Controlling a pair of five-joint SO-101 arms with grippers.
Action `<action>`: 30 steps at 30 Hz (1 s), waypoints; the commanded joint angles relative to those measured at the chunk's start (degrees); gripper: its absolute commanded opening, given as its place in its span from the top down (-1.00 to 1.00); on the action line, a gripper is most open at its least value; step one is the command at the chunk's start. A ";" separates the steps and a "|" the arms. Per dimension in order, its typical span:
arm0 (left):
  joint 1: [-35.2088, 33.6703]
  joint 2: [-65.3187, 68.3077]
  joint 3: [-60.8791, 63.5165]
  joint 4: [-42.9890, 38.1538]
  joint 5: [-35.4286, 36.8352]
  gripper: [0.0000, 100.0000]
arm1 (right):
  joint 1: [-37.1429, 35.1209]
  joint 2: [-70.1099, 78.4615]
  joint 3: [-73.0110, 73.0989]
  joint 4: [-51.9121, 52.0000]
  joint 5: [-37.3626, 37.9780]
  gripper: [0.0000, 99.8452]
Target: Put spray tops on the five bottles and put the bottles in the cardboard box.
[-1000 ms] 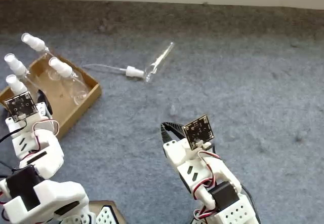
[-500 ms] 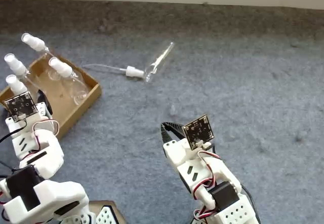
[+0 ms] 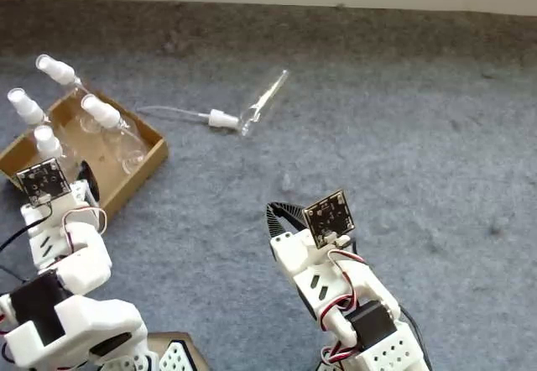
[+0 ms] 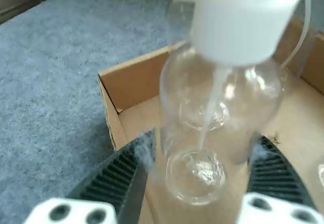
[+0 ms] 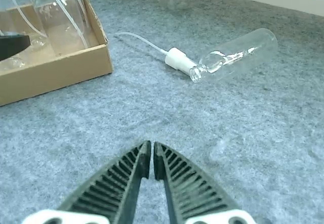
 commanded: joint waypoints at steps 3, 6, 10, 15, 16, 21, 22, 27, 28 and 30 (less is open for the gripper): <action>-0.75 -0.57 -0.13 -0.79 0.62 0.50 | 0.66 -0.66 6.29 0.13 0.62 0.97; -0.84 -0.57 -0.13 -0.79 0.62 0.50 | 0.66 -0.66 6.29 0.13 0.62 0.97; -1.10 -0.57 -0.04 -0.88 0.62 0.50 | 0.66 -0.66 6.29 0.13 0.62 0.97; -1.45 -0.57 0.04 -0.70 0.62 0.50 | 0.66 -0.66 6.29 0.13 0.62 0.97; -1.45 -0.57 0.04 -0.70 0.62 0.50 | 0.66 -0.66 6.29 0.13 0.62 0.97; -1.45 -0.57 0.92 -0.88 0.62 0.50 | 0.66 -0.66 6.29 0.13 0.62 0.97; -1.27 -0.66 1.36 -0.88 0.62 0.50 | 0.66 -0.66 6.29 0.13 0.62 0.97; -1.19 -5.14 4.70 -0.70 0.53 0.50 | 0.66 -0.66 6.29 0.13 0.62 0.97; -1.10 -6.81 5.67 -0.70 0.44 0.50 | 0.66 -0.66 6.29 0.13 0.62 0.97; -1.01 -11.03 7.43 -0.53 0.44 0.50 | 0.66 -0.66 6.29 0.13 0.62 0.97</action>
